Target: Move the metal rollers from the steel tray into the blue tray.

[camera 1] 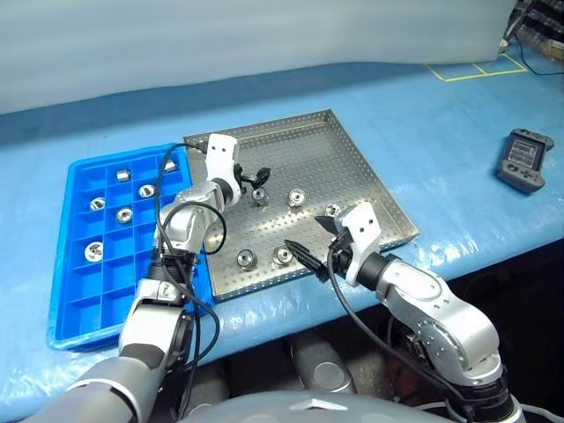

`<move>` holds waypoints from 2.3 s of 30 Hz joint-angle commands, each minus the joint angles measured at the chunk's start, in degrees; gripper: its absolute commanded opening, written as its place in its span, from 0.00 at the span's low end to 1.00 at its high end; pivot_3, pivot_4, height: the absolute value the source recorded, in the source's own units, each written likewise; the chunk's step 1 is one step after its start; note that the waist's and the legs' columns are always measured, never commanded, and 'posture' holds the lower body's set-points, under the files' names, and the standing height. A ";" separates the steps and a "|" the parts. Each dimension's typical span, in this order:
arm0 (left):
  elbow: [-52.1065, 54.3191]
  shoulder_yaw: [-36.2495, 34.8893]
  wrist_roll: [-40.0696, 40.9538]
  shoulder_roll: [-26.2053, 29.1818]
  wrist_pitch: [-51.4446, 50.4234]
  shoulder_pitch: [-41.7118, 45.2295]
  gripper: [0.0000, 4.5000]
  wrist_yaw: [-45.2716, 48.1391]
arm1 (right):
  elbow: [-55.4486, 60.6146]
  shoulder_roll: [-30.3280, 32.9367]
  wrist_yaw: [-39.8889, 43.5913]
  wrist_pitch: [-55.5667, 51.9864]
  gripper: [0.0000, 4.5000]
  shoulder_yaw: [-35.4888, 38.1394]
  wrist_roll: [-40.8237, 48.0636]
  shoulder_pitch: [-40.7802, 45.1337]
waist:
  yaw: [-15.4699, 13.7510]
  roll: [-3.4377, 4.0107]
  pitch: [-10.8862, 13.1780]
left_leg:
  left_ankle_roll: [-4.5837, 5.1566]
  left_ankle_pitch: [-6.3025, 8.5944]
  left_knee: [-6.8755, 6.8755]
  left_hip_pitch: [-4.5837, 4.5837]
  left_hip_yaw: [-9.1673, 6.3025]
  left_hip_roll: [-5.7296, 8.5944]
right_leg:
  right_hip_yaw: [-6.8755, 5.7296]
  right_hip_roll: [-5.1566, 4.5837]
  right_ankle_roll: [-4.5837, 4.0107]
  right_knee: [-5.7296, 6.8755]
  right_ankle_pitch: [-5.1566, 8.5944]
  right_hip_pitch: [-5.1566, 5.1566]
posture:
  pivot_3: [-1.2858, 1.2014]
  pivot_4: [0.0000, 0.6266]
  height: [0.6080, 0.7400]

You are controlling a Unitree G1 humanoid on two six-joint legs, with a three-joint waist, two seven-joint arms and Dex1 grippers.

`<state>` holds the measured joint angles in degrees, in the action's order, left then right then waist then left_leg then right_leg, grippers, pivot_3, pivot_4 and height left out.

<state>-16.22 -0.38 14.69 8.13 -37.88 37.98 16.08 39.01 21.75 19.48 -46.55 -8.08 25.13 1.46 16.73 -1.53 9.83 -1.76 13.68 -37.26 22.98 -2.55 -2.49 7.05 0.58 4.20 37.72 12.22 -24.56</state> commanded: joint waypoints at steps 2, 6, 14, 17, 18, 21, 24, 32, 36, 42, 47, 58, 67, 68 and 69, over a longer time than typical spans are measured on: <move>-1.13 2.28 -1.73 -0.17 1.16 -0.51 0.99 1.55 | 2.55 -0.50 -0.32 0.75 1.00 0.31 0.40 0.15 | 0.32 0.00 0.00 | 0.00 0.00 0.02 -0.02 0.00 0.00 | 0.00 0.00 0.00 0.01 0.00 0.00 | 0.40 0.24 1.00; -0.29 5.77 -5.29 0.92 -0.71 -1.34 0.99 0.84 | 2.47 -0.56 -0.26 0.66 1.00 0.14 0.40 0.33 | 0.50 0.00 0.00 | 0.00 0.00 0.02 -0.02 0.00 0.00 | 0.00 0.00 0.00 0.00 0.01 0.00 | 0.40 0.24 1.00; 2.91 6.56 -7.33 2.16 -2.68 -4.48 0.85 0.95 | 2.02 -0.41 0.21 0.52 1.00 0.06 0.48 0.98 | 0.64 0.00 0.00 | 0.00 0.00 0.08 -0.06 0.00 0.00 | 0.01 0.00 -0.01 0.01 0.02 0.00 | 0.41 0.24 1.00; 4.85 5.45 -6.80 1.84 -2.51 -5.38 0.63 0.75 | 1.77 -0.40 0.52 0.50 1.00 -0.09 0.55 1.49 | 0.55 0.00 0.00 | 0.00 0.00 0.07 -0.06 0.01 0.00 | 0.01 0.00 -0.01 0.01 0.02 0.00 | 0.41 0.24 1.00; 5.60 5.13 -6.60 1.75 -2.41 -5.71 0.56 0.67 | 1.73 -0.38 0.62 0.50 1.00 -0.16 0.57 1.61 | 0.53 0.00 0.00 | 0.00 0.00 0.07 -0.05 0.01 0.00 | 0.01 0.00 -0.01 0.01 0.02 0.00 | 0.41 0.24 1.00; 10.63 1.57 -4.73 0.52 -1.39 -7.18 0.37 -1.09 | 1.42 -0.13 1.15 0.30 1.00 -0.57 0.68 2.42 | 0.33 0.01 0.01 | 0.00 0.00 0.09 -0.04 0.00 0.00 | 0.01 0.00 -0.01 0.00 0.02 -0.01 | 0.42 0.24 1.00; 16.27 -2.85 -2.84 -0.91 -0.32 -8.44 0.37 -3.47 | 1.01 0.08 1.72 0.04 1.00 -1.18 0.67 3.54 | -0.20 0.01 0.01 | 0.00 0.00 0.08 -0.02 -0.01 0.00 | 0.01 0.00 -0.01 0.00 0.02 -0.03 | 0.42 0.24 1.00; 35.79 -11.45 0.97 0.14 -2.60 -14.17 0.37 -8.08 | -1.97 -0.18 5.01 0.31 1.00 -4.40 0.72 9.09 | -1.66 0.01 0.01 | 0.00 0.00 0.08 -0.04 -0.01 -0.01 | 0.01 0.00 -0.01 0.02 0.01 0.00 | 0.46 0.24 1.00; 45.14 -15.29 0.78 3.31 -5.29 -19.81 0.37 -9.88 | -5.17 -0.81 7.93 1.37 1.00 -6.70 0.60 13.08 | -3.41 0.02 0.01 | 0.00 0.00 0.08 -0.08 -0.03 -0.02 | 0.01 0.03 -0.01 0.04 0.01 0.00 | 0.50 0.24 1.00; 58.81 -19.92 0.87 6.71 -7.34 -32.93 0.37 -10.09 | -11.31 -2.46 13.46 4.75 1.00 -12.19 -0.95 18.43 | -8.15 0.01 0.02 | 0.00 0.00 0.09 -0.04 -0.09 -0.03 | -0.07 0.02 -0.06 0.01 0.04 -0.02 | 0.54 0.24 1.00; 66.29 -22.74 0.70 4.39 -9.07 -43.53 0.37 -11.80 | -15.54 -3.83 17.53 7.24 1.00 -15.30 -1.84 21.82 | -12.66 -0.03 0.03 | 0.00 0.00 0.00 -0.04 -0.09 -0.02 | -0.13 -0.03 -0.10 -0.02 0.06 0.01 | 0.57 0.24 1.00; 68.64 -21.51 -0.96 -1.71 -7.46 -58.07 0.37 -14.82 | -19.86 -7.18 22.09 9.65 1.00 -18.63 -2.99 24.11 | -16.29 -0.04 0.03 | -0.01 -0.01 -0.06 -0.07 -0.07 -0.05 | -0.19 -0.04 -0.55 0.02 0.30 0.03 | 0.59 0.24 1.00; 66.89 -19.78 0.49 -3.86 -10.45 -60.75 0.37 -14.79 | -18.73 -6.89 22.51 9.05 1.00 -18.78 -3.29 22.85 | -16.10 -0.02 0.02 | -0.02 0.00 -0.02 -0.08 -0.05 -0.06 | -0.20 -0.03 -0.60 0.02 0.33 -0.01 | 0.58 0.24 1.00; 66.81 -19.56 0.45 -3.79 -10.97 -60.89 0.45 -14.88 | -18.57 -6.84 22.42 8.96 1.00 -18.73 -3.30 22.73 | -16.10 -0.02 0.02 | -0.02 0.00 -0.02 -0.09 -0.05 -0.06 | -0.20 -0.03 -0.60 0.02 0.33 -0.01 | 0.57 0.24 1.00; 66.68 -19.42 0.43 -3.75 -11.36 -60.97 0.54 -14.98 | -18.45 -6.81 22.33 8.89 1.00 -18.68 -3.31 22.63 | -16.05 -0.02 0.02 | -0.02 0.00 -0.02 -0.09 -0.04 -0.06 | -0.19 -0.04 -0.60 0.02 0.33 0.00 | 0.57 0.24 1.00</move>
<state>50.01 -20.30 14.71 4.52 -48.26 -22.42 1.25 18.38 15.12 41.59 -37.97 -27.18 21.59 24.20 0.68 -1.56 9.85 -1.78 13.68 -37.28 22.89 -2.58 -2.55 6.86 0.54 3.60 37.73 12.55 -24.56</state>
